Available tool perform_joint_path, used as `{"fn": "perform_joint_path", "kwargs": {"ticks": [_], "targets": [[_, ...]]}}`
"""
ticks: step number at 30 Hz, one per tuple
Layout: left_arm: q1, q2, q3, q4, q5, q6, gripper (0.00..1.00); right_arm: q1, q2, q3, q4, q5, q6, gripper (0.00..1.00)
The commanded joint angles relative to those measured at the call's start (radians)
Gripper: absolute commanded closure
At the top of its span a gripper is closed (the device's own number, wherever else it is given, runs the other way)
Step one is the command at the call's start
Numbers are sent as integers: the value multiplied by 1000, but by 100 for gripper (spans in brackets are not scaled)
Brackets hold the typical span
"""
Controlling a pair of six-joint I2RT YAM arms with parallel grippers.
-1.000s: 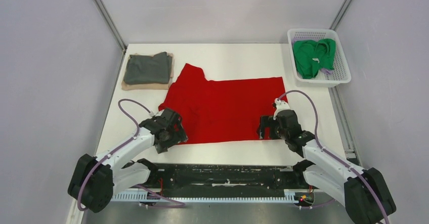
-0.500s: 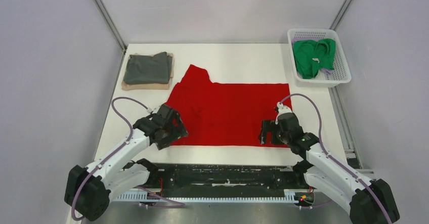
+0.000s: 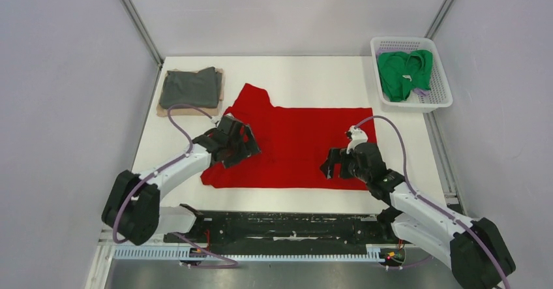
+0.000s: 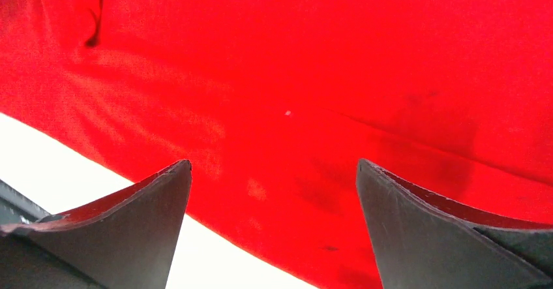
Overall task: Fold and stack the t-shirts
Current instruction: Fold the flattened tshirt in 1/3 of the way
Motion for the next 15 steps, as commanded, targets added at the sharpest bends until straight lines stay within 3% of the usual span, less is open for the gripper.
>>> {"fn": "perform_joint_path", "kwargs": {"ticks": [1,6,15], "targets": [[0,91,-15,89,13,54,0,63,68,-53,135,-46,30,1],[0,109,-118,122,31,48,0,85,61,-75,47,2,15,2],[0,-67,-290,51,83,19,0,118,-24,-118,-146,-14,5,1]]}}
